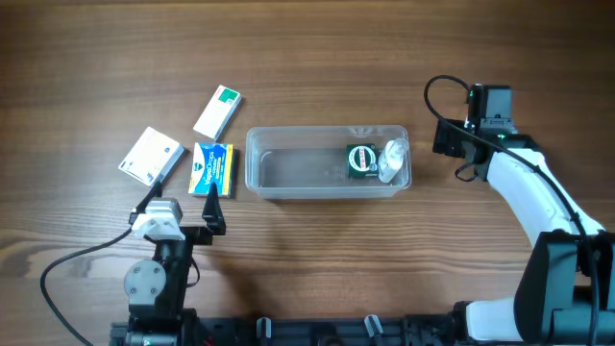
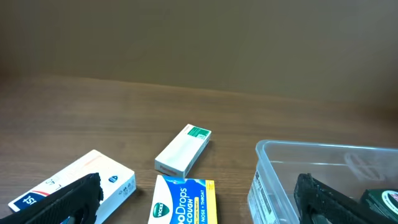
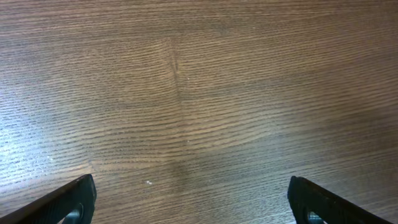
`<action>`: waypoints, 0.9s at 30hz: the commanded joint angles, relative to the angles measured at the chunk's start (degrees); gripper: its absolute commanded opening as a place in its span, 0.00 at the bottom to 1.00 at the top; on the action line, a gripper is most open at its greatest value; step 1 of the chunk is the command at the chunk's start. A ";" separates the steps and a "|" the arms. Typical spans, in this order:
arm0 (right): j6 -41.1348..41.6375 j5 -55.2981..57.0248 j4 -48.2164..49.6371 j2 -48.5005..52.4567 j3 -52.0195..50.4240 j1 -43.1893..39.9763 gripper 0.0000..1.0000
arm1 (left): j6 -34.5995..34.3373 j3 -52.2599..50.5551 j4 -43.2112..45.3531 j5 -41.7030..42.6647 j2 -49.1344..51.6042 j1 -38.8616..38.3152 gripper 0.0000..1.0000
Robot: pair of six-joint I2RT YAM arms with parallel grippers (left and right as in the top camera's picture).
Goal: Pack container
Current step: 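Move the left gripper over the blue-yellow VapoDrops box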
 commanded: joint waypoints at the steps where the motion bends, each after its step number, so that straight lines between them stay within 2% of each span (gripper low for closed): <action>1: -0.35 1.40 0.20 0.52 -0.35 0.09 1.00 | -0.55 -0.48 1.86 -0.17 -0.42 -0.31 1.00; 3: -0.35 1.40 0.22 0.52 -0.35 0.09 1.00 | -0.59 -0.46 2.51 1.73 -0.42 -0.31 1.00; 6: -0.33 1.40 0.20 0.52 -0.35 0.09 1.00 | -0.59 2.34 0.85 9.38 -0.42 -0.31 1.00; 8: -0.33 1.40 0.22 0.52 -0.35 0.09 1.00 | -0.55 7.69 -4.79 9.07 0.02 -0.28 1.00; 11: -0.35 1.40 0.22 0.52 -0.35 0.09 1.00 | 1.75 16.76 -12.33 5.73 5.84 -0.26 1.00; 15: -0.33 1.40 0.22 0.52 -0.35 0.09 1.00 | 4.48 32.37 -23.65 2.82 24.94 -0.26 1.00; 20: -0.33 1.40 0.22 0.52 -0.35 0.09 1.00 | 5.25 47.82 -35.63 5.90 51.91 -0.26 1.00; 24: -0.33 1.40 0.22 0.52 -0.35 0.09 1.00 | 5.20 49.90 -34.05 7.45 66.10 -0.26 1.00; 27: -0.35 1.40 0.22 0.52 -0.35 0.09 1.00 | 5.25 49.90 -30.93 8.63 72.19 -0.26 1.00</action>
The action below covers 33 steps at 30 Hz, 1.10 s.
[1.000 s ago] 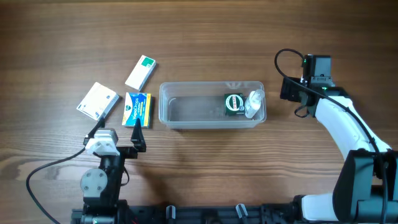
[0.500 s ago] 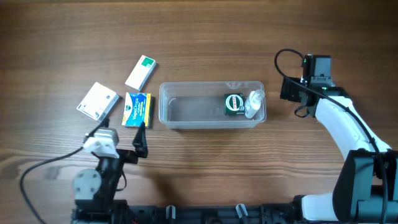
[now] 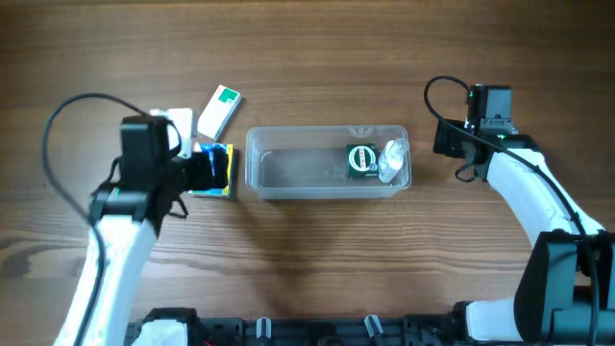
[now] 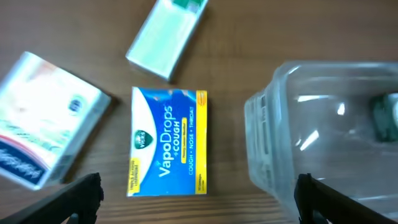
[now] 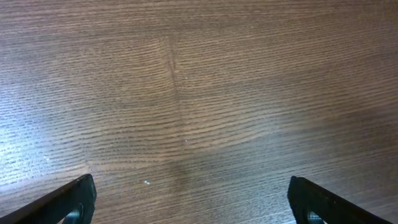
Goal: Pack container
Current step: 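Move the left gripper over the blue-yellow VapoDrops box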
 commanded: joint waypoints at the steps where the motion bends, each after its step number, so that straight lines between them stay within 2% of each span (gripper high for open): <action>1: -0.33 0.98 0.15 0.48 -0.24 0.09 1.00 | 1.07 0.90 2.49 2.43 5.27 -0.26 1.00; 4: -0.35 0.98 0.15 0.48 -0.24 0.09 1.00 | 1.57 0.90 2.69 2.19 7.10 -0.26 1.00; 6: -0.33 0.98 0.15 0.48 -0.24 0.09 1.00 | 6.21 0.90 2.95 2.19 8.02 -0.26 1.00; 9: -0.33 0.98 0.15 0.48 -0.24 0.09 1.00 | 8.83 0.90 3.23 2.16 9.38 -0.26 1.00; 19: -0.33 0.98 0.15 0.48 -0.24 0.09 1.00 | 8.81 0.90 7.87 0.68 13.44 -0.26 1.00; 26: -0.31 0.98 0.13 0.48 -0.24 0.09 1.00 | 8.59 0.90 9.46 -2.34 19.82 -0.26 0.97; 33: -0.33 0.98 0.26 0.48 -0.24 0.09 1.00 | 8.59 0.90 12.59 -3.82 24.35 -0.26 0.99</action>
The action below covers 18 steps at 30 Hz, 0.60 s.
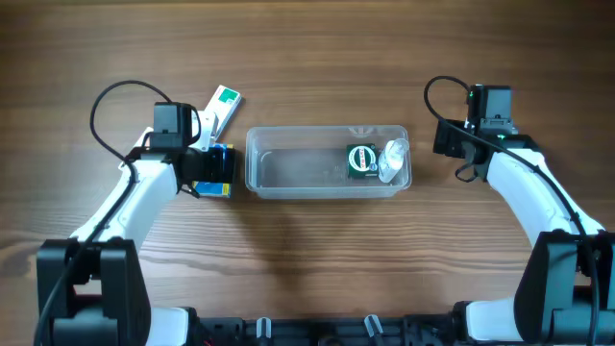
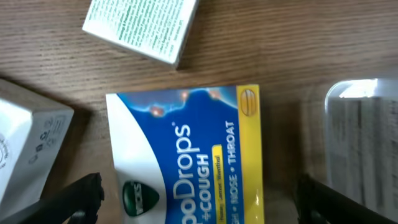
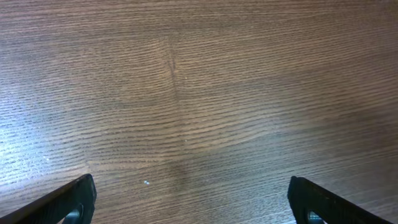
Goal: Pack container
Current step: 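Move the left gripper over the blue-yellow VapoDrops box, then lower the left gripper and grasp the VapoDrops box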
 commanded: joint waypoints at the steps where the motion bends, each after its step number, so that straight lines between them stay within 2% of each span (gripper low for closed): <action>1: -0.35 0.96 0.28 0.48 -0.24 0.09 1.00 | 0.68 0.90 1.53 -1.25 2.25 -0.26 0.99; 11: -0.33 0.96 0.28 0.48 -0.24 0.09 1.00 | -0.90 0.90 3.89 -1.09 6.69 -0.26 0.98; 18: -0.33 0.96 0.28 0.48 -0.24 0.09 1.00 | -0.85 0.87 3.72 4.68 6.69 -0.31 1.00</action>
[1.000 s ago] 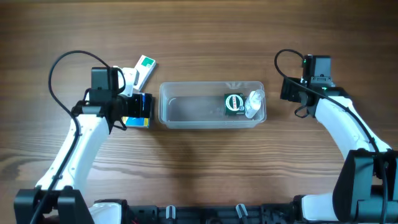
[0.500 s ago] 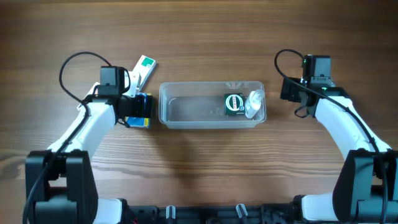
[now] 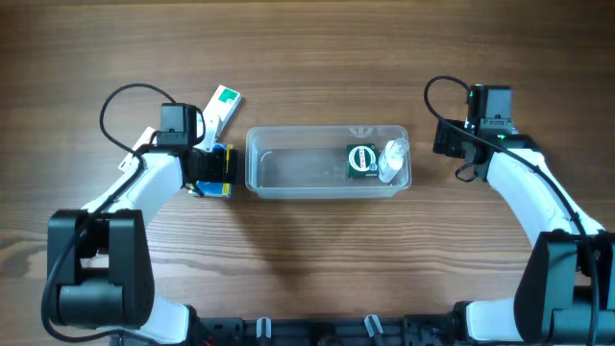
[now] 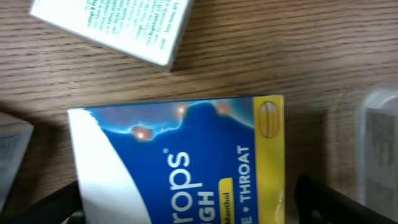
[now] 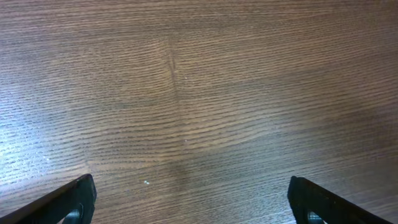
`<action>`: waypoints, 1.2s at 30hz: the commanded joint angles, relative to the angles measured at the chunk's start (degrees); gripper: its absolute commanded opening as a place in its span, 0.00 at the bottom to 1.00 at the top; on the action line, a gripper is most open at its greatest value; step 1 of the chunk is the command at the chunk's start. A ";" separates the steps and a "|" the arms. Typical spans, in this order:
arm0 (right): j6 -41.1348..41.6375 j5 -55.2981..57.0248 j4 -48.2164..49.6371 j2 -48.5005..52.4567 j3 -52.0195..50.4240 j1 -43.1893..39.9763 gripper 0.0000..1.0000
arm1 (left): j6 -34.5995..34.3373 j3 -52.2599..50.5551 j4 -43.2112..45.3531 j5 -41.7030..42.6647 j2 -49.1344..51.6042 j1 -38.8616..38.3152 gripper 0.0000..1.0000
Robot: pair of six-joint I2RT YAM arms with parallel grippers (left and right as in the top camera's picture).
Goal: Pack container
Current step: 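Lower the left gripper and grasp the VapoDrops box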
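A blue and yellow VapoDrops box (image 4: 186, 162) lies flat on the table just left of the clear plastic container (image 3: 288, 187). My left gripper (image 4: 193, 205) is open and low over this box (image 3: 219, 173), one finger on each long side of it; I cannot tell whether they touch it. Inside the container, at its right end, sit a round green tin (image 3: 361, 160) and a small clear bottle (image 3: 392, 159). My right gripper (image 5: 193, 199) is open over bare wood, right of the container (image 3: 448, 144).
A white box with a green end (image 3: 219, 111) lies just behind the blue box, close to my left fingers (image 4: 112, 28). A second white box (image 3: 144, 140) is mostly hidden under the left arm. The container's wall (image 4: 376, 143) stands right beside the blue box.
My left gripper has come lower onto the blue box, which now fills more of the left wrist view between the open fingers. The right arm has not moved.
My left arm stood near the table's front edge, open, with the boxes ahead of it. Then it was above the blue box, then close over it, and now its fingers flank the box. The right gripper stayed open beside the container throughout.
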 commanded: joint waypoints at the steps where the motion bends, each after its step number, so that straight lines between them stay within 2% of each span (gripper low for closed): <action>1: -0.33 0.96 0.26 0.48 -0.24 0.09 1.00 | -0.57 0.87 -0.07 3.65 0.52 -0.31 1.00; 3: -0.33 0.96 0.26 0.48 -0.24 0.09 1.00 | -1.07 0.87 -0.04 3.50 0.55 -0.31 1.00; 7: -0.33 0.96 0.26 0.48 -0.24 0.09 1.00 | -6.67 0.87 -0.04 -0.98 0.55 -0.31 1.00; 21: -0.35 0.96 0.26 0.48 -0.24 0.09 1.00 | -6.36 0.87 0.04 -2.05 4.39 -0.59 1.00; 22: -0.33 0.96 0.26 0.48 -0.24 0.09 1.00 | -6.38 0.87 0.04 -2.49 4.42 -0.57 0.97; 24: -0.33 0.96 0.26 0.48 -0.24 0.09 1.00 | -6.40 0.87 0.11 -2.91 4.39 -0.57 0.86; 26: -0.35 0.96 0.26 0.48 -0.24 0.09 1.00 | -6.40 0.87 0.20 -2.86 4.39 -0.59 0.81; 28: -0.33 0.96 0.26 0.48 -0.24 0.09 1.00 | -6.43 0.87 0.17 -2.84 4.39 -0.57 0.86; 30: -0.35 0.96 0.26 0.48 -0.24 0.09 1.00 | -6.43 0.87 -0.35 -2.82 4.39 -0.59 0.99; 36: -0.33 0.96 0.26 0.48 -0.24 0.09 1.00 | -6.64 0.87 -4.26 -2.86 4.39 -0.57 1.00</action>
